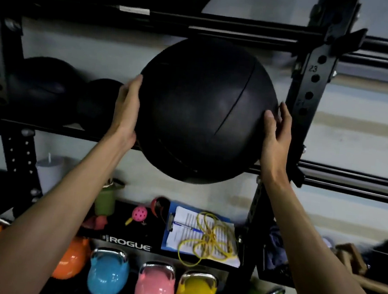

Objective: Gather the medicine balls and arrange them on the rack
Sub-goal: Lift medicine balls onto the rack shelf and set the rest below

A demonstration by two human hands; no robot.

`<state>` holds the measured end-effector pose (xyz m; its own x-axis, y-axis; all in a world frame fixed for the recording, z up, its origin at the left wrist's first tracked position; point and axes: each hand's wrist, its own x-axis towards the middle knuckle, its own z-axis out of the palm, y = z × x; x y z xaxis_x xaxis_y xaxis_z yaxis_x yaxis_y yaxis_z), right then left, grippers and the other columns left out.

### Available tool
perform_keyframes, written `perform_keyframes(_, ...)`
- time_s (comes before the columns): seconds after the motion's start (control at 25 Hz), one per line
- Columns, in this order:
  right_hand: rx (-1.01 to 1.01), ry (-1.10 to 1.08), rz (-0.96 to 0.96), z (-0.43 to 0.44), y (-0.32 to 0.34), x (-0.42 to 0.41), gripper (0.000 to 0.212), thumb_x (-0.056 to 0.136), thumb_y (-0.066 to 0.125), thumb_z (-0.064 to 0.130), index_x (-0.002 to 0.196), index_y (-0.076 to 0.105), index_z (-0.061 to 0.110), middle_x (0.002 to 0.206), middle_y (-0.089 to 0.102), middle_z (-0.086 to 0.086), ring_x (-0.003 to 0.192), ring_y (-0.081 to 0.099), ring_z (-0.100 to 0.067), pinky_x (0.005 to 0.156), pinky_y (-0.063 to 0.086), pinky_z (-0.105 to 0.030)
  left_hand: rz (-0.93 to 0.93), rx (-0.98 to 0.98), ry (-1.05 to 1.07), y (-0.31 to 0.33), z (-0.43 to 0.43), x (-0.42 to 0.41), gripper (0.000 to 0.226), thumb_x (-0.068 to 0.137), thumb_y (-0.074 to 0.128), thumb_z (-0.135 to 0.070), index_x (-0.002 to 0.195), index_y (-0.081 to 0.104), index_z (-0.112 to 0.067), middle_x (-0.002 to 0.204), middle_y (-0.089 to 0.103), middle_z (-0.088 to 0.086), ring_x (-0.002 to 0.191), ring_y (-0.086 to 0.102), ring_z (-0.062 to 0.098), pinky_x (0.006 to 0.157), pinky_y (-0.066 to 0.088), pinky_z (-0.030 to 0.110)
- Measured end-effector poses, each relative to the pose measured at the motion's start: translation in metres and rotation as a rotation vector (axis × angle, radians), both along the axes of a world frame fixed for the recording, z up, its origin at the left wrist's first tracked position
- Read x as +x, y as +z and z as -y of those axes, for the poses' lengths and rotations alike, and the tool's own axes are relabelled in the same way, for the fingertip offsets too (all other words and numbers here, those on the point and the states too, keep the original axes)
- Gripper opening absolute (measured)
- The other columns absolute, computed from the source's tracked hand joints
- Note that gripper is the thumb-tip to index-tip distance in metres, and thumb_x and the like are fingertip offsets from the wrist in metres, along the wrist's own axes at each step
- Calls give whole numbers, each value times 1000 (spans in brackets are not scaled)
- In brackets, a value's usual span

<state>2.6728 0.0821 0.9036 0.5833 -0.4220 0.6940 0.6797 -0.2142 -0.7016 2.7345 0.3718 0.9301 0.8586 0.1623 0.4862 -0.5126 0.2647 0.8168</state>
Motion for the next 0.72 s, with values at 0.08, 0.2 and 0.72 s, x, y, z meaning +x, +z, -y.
perform_keyframes(0.08,-56,-15,42,-4,7,18,61,98,54,49,151,35,29,150,45,8,138,43,-4,116,38,-32,49,-9,-3,6,-4,22,55,80,65,-54,127,61,-27,124,68,-3,114,65,11,99,53,35)
perform_keyframes(0.2,-86,-90,48,-9,17,45,57,102,47,50,152,35,26,143,48,13,132,46,2,111,40,-23,221,102,9,-1,-1,43,56,83,67,-52,135,52,-38,134,58,-19,122,55,-6,97,46,14)
perform_keyframes(0.72,-126,-272,-123,11,10,136,61,104,31,55,158,25,26,159,31,1,146,31,-14,122,28,-40,233,418,192,-10,45,142,63,101,39,-58,157,21,-37,166,15,0,153,14,17,124,18,43)
